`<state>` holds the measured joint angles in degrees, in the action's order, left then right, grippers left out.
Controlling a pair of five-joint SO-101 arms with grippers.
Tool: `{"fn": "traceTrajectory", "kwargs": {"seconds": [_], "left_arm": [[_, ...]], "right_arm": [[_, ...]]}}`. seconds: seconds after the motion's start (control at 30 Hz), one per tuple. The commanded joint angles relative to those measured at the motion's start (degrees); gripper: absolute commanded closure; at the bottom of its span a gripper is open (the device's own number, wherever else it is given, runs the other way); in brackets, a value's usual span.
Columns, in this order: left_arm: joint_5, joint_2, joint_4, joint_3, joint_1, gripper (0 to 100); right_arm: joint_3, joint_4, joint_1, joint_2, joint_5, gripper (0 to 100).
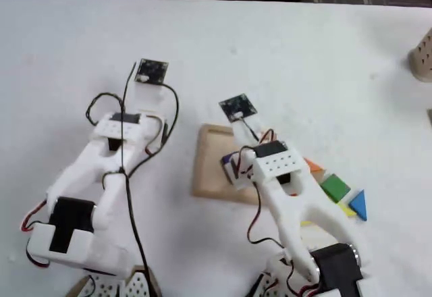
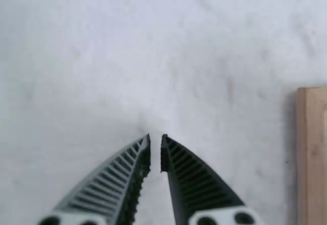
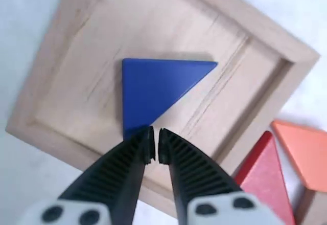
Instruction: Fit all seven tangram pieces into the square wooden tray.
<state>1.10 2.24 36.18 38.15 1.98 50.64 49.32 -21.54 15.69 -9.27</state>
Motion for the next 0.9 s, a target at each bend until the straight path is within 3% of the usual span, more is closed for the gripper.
{"fn": "traceTrajectory", "kwargs": {"seconds": [0.0, 0.27, 0.53, 0.7, 0.87], "left_arm": [[0.4, -0.7, 0.2, -2.6, 0.7, 93], [0.4, -0.7, 0.2, -2.6, 0.7, 93], [0.4, -0.7, 0.0, -2.6, 0.7, 93], [0.4, -0.7, 0.0, -2.6, 0.7, 93], [0.4, -0.7, 0.0, -2.6, 0.7, 93]], "right_arm": [[0.0, -0.8, 1.4, 2.4, -0.1, 98.1], [2.0, -1.5, -3.1, 1.0, 0.2, 98.1], [-1.6, -10.3, -5.1, -3.1, 0.4, 98.1], [-5.8, -5.1, -2.1, -6.1, 0.2, 98.1], [-9.2, 3.1, 5.8, -3.2, 0.4, 98.1]]}}
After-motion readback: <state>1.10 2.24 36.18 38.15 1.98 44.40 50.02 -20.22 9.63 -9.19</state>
